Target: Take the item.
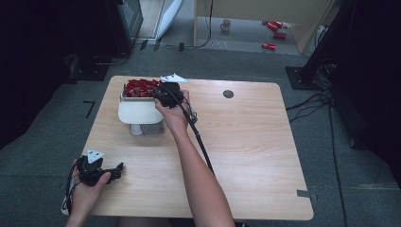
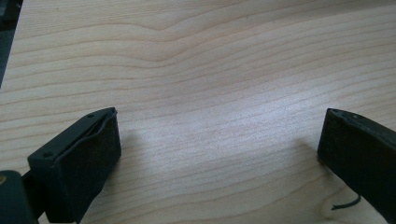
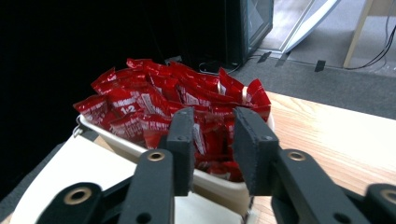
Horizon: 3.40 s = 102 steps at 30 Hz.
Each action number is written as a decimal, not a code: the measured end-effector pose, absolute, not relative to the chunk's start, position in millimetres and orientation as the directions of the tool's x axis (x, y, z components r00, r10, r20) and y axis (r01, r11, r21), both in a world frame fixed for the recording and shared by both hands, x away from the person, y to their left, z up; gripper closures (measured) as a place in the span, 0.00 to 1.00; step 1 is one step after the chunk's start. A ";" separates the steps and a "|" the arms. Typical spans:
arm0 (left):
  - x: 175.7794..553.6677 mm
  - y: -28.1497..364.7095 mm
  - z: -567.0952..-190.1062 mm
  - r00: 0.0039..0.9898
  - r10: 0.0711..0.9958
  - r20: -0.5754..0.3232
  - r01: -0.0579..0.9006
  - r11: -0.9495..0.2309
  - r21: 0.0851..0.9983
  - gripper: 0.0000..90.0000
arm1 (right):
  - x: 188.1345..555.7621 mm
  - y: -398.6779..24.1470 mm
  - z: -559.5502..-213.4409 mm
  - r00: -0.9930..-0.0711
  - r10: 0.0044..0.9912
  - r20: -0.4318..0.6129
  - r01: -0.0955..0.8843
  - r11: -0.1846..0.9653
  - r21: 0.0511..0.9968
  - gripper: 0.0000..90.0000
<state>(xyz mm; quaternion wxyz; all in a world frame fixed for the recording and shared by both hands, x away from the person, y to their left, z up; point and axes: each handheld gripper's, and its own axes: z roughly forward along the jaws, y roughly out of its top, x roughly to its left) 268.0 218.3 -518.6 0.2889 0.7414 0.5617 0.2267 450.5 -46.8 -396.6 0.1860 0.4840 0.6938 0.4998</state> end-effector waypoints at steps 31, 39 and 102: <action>269.7 217.1 -518.7 0.267 0.964 0.010 0.702 -0.201 0.683 0.00 | 452.9 -30.0 -393.4 -0.433 0.897 0.092 0.436 0.119 0.892 1.00; 270.1 217.0 -518.6 0.267 0.964 0.011 0.701 -0.202 0.684 0.00 | 443.3 -37.6 -372.4 -0.426 0.900 0.091 0.361 0.077 0.929 1.00; 270.2 216.8 -518.6 0.266 0.964 0.010 0.703 -0.201 0.682 0.00 | 395.9 -136.8 -426.4 -0.290 0.957 0.012 0.374 0.101 0.922 1.00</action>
